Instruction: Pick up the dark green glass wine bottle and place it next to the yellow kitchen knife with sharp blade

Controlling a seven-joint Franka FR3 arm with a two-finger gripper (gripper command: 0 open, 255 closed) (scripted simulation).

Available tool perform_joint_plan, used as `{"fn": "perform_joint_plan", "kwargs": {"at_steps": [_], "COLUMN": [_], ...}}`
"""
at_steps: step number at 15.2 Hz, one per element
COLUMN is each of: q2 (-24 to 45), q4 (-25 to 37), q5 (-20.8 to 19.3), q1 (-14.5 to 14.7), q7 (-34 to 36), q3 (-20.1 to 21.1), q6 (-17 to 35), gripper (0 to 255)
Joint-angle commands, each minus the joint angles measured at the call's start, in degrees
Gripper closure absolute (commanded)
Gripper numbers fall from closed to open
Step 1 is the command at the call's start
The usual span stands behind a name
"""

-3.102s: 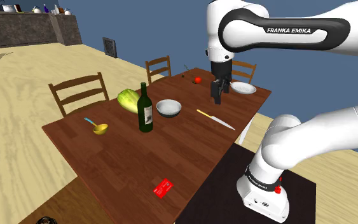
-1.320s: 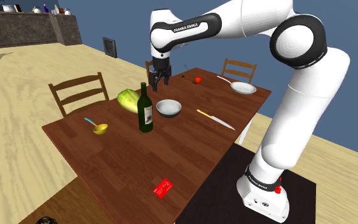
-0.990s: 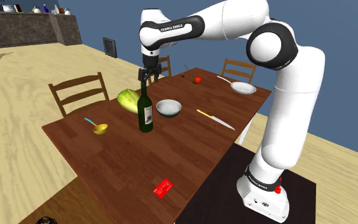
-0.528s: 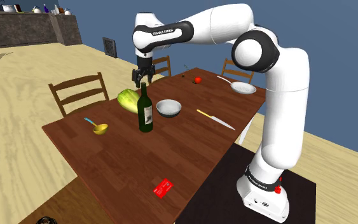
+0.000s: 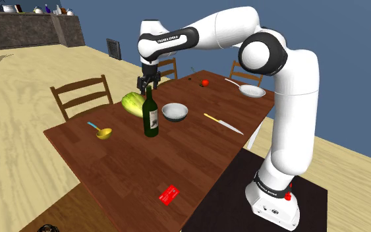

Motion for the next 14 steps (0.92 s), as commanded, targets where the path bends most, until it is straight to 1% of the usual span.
{"fn": "perform_joint_plan", "kwargs": {"at_steps": [1,3,4,13,14], "q2": [0.00,0.00,0.00,0.00,-0.12], "q4": [-0.04,-0.03,-0.03,-0.04,0.55], "q5": [0.00,0.00,0.00,0.00,0.00], "q1": [0.00,0.00,0.00,0.00,0.00], "q7": [0.00,0.00,0.00,0.00,0.00], "q3": [0.00,0.00,0.00,0.00,0.00], "q6": [0.05,0.04,0.04,0.05,-0.66], "gripper": [0,0,255,255,255]}}
